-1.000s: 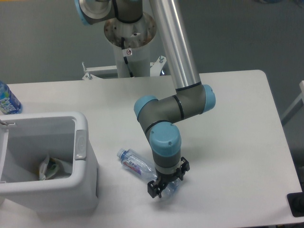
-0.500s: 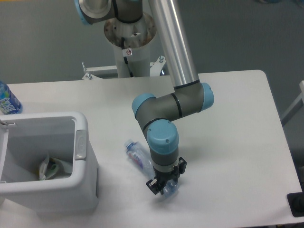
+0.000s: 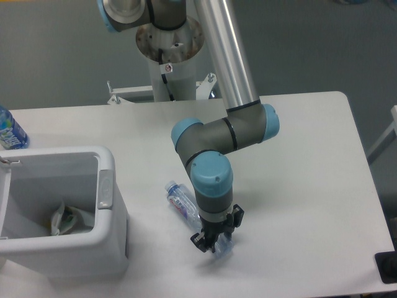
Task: Place the trash in the trash can
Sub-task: 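Close the gripper around the water bottle's middle, then lift the bottle, carry it over the bin, and open the gripper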
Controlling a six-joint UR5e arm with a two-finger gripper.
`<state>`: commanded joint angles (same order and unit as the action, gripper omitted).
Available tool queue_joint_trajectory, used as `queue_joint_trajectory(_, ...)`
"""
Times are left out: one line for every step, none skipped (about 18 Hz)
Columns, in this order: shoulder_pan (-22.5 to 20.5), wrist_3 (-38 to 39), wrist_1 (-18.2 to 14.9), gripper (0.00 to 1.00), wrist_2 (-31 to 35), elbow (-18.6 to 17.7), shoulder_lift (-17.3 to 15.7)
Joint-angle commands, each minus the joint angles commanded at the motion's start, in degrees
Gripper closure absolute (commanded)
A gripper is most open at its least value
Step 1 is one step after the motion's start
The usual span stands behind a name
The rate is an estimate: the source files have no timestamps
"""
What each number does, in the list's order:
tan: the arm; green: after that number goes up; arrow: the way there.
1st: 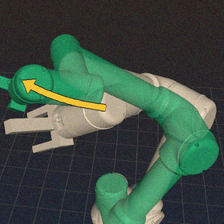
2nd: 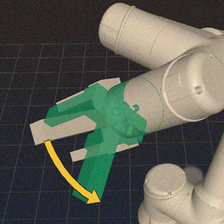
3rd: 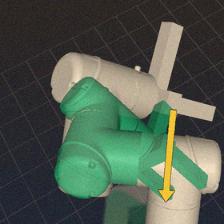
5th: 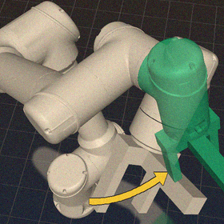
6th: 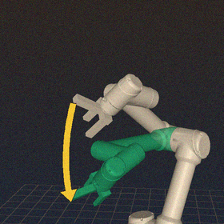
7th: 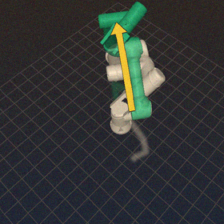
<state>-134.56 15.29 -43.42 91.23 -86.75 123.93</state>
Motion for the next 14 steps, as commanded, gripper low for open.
queue_joint_trajectory(0.0, 0.0, 0.0, 0.45, -0.1, 0.8, -0.8)
queue_joint_trajectory(-0.1, 0.0, 0.0, 0.45, -0.2, 1.8, -1.9)
queue_joint_trajectory(-0.3, 0.0, 0.0, 0.45, -0.4, 3.2, -3.5)
queue_joint_trajectory(-0.9, 0.1, 0.1, 0.45, -1.7, 4.7, -5.0)
queue_joint_trajectory(-1.9, 0.6, 0.1, 0.45, -4.6, 6.6, -6.1)
queue_joint_trajectory(-3.3, 1.1, 0.1, 0.45, -8.5, 8.2, -7.1)
queue_joint_trajectory(-4.6, 2.5, 0.0, 0.45, -12.3, 9.7, -8.4)
queue_joint_trajectory(-5.9, 4.3, 0.0, 0.45, -15.2, 11.0, -9.7)
queue_joint_trajectory(-6.9, 6.0, 0.1, 0.45, -17.6, 12.0, -11.1)
queue_joint_trajectory(-7.7, 7.3, 0.1, 0.44, -20.0, 12.7, -12.4)
queue_joint_trajectory(-8.3, 8.0, 0.1, 0.44, -22.5, 13.4, -13.4)
queue_joint_trajectory(-8.8, 8.4, 0.1, 0.44, -24.5, 14.0, -14.5)
queue_joint_trajectory(-8.7, 8.4, 0.2, 0.44, -25.8, 14.4, -15.1)
queue_joint_trajectory(-8.4, 8.4, 0.2, 0.44, -26.3, 14.8, -15.3)
